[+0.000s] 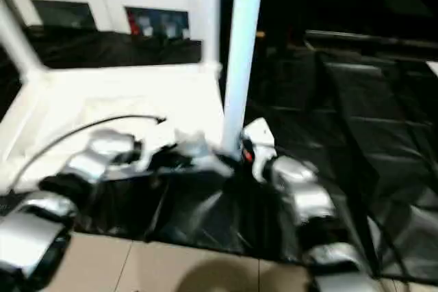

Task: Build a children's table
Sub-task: Rotate leg to tighten

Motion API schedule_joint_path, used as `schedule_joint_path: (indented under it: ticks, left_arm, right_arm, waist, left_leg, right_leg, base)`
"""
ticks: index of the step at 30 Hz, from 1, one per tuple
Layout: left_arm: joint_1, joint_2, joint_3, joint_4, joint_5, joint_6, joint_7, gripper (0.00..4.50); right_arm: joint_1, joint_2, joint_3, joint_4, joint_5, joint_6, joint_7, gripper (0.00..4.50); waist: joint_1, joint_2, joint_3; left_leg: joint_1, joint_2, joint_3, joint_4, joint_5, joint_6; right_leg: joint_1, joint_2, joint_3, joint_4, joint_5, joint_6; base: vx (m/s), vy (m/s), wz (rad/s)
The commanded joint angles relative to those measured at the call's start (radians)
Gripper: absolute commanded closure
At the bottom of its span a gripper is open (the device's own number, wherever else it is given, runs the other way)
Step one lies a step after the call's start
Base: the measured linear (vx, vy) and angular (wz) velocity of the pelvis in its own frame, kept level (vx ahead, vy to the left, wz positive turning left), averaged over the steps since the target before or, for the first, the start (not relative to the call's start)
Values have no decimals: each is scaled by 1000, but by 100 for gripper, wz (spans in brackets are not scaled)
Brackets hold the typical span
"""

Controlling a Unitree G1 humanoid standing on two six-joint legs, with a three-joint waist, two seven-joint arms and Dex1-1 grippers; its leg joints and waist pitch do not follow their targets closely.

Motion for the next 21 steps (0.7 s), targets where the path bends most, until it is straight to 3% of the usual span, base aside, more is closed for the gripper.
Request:
schedule_joint_path:
  ticks: [1,3,8,9,10,11,16,19,20,21]
  left_arm:
    - [-6,-71,-10,13,6,41,90,450]
    - [-4,-95,-11,9,6,51,113,450]
    - [12,-158,-36,-1,23,51,154,450]
    - [12,-159,-37,4,26,50,161,450]
    - [13,-155,-36,6,25,47,158,450]
    - [14,-150,-35,6,24,45,153,450]
    - [19,-122,-29,1,24,37,138,450]
    - [35,-70,-30,-15,10,-24,49,450]
    - [38,-62,-30,-20,6,-36,29,450]
    - [39,-57,-29,-22,3,-39,17,450]
  right_arm:
    - [-8,52,28,55,-47,29,-132,185]
    - [-13,80,23,68,-54,34,-189,185]
    - [-30,191,65,79,-100,12,-277,185]
    - [-29,196,73,75,-107,-16,-267,150]
    - [-29,190,71,69,-107,-34,-262,150]
    - [-28,181,69,61,-103,-45,-244,112]
    - [-20,127,68,34,-61,-53,-130,80]
    - [-1,40,101,-3,-52,-40,32,61]
    - [4,24,105,-14,-43,-38,72,61]
    - [7,15,107,-22,-36,-37,98,61]
  waist:
    - [-3,-2,-41]
    - [-9,-6,-41]
    - [-18,6,-44]
    - [-19,4,-43]
    - [-20,3,-43]
    - [-19,6,-43]
    - [-18,5,-45]
    - [-15,4,-49]
    - [-15,-4,-50]
    - [-14,-2,-52]
  left_leg:
    - [11,47,-31,-85,-317,-7]
    - [12,44,-29,-85,-331,-3]
    - [5,41,-29,-84,-325,11]
    - [4,40,-29,-84,-329,16]
    - [6,40,-28,-83,-337,21]
    - [7,40,-29,-83,-342,22]
    - [5,42,-30,-84,-342,33]
    - [-3,44,-29,-81,-295,56]
    - [-6,44,-27,-78,-271,70]
    - [-8,44,-26,-74,-243,84]
  right_leg:
    - [28,-63,45,-93,-403,-182]
    - [27,-60,45,-95,-390,-186]
    - [30,-58,46,-92,-326,-197]
    - [32,-58,46,-92,-331,-195]
    - [30,-59,46,-94,-346,-192]
    - [29,-60,46,-97,-365,-190]
    - [34,-57,45,-94,-339,-193]
    - [42,-59,45,-85,-251,-215]
    - [44,-59,45,-81,-221,-223]
    - [47,-62,46,-76,-186,-234]
  base:
    - [0,0,0]
    - [0,0,0]
    - [0,0,0]
    - [0,0,0]
    - [0,0,0]
    - [0,0,0]
    - [0,0,0]
    - [0,0,0]
    - [0,0,0]
    - [0,0,0]
